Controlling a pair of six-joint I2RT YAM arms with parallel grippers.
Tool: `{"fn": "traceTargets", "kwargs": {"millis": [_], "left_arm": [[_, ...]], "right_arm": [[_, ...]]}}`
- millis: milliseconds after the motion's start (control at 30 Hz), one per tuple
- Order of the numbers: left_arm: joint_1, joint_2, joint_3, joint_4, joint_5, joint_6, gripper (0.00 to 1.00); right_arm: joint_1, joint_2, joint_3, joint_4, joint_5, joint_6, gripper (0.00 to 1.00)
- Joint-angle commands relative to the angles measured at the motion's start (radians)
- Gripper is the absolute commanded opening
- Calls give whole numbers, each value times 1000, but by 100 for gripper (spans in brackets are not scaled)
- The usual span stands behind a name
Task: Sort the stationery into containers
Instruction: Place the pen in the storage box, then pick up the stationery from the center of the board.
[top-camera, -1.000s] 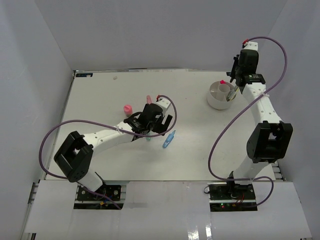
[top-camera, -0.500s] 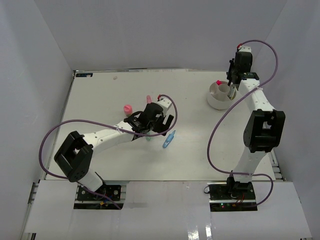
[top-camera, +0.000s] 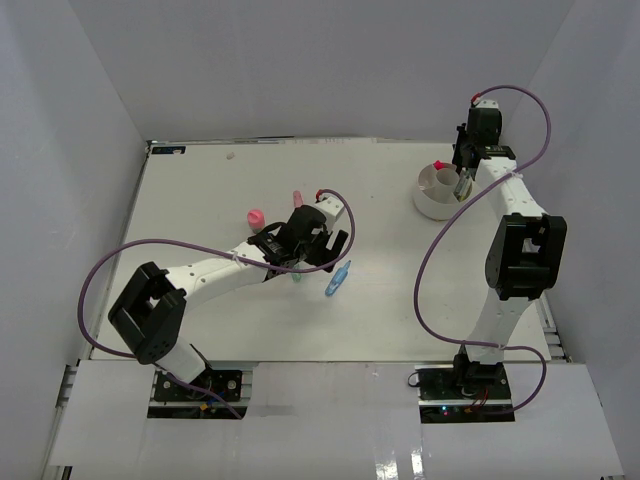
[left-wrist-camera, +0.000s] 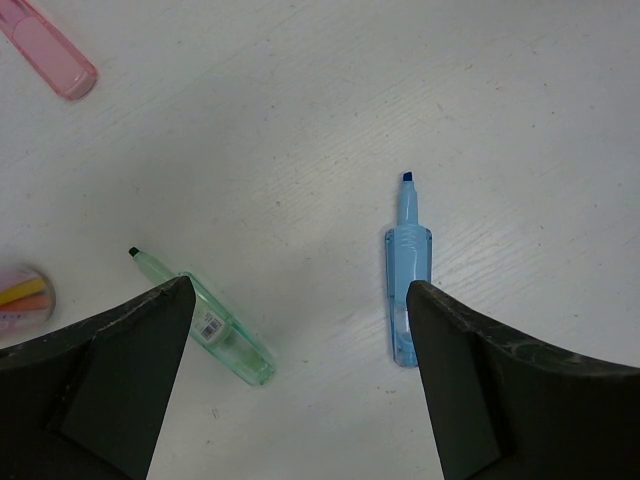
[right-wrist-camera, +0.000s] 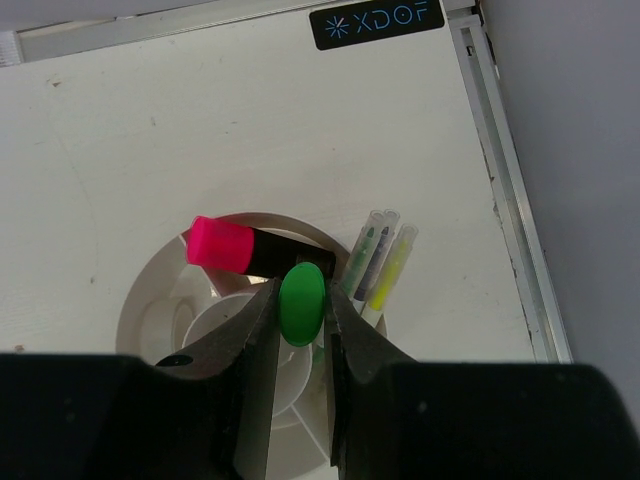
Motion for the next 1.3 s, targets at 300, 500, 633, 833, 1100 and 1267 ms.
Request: {"fn": "traceTargets", "kwargs": {"millis": [300, 500, 633, 833, 1100, 1267], "left_arm": [[1, 0, 34, 3, 23, -5, 98], [1, -6, 39, 1, 28, -18, 98], [3, -23, 39, 3, 17, -43, 98], [1, -76, 10, 41, -78, -75, 98], [3, -190, -61, 125, -285, -103, 98], [6, -317, -149, 133, -440, -216, 98]], "right_arm": [[-1, 1, 29, -8, -34, -5, 52], [-1, -63, 48, -40, -81, 1, 59], [-1, -174, -7, -33, -162, 18, 63], [-1, -471, -348, 197, -379, 67, 71], [-1, -856, -771, 406, -569, 113, 91], [-1, -1054, -1013, 511, -592, 166, 98]]}}
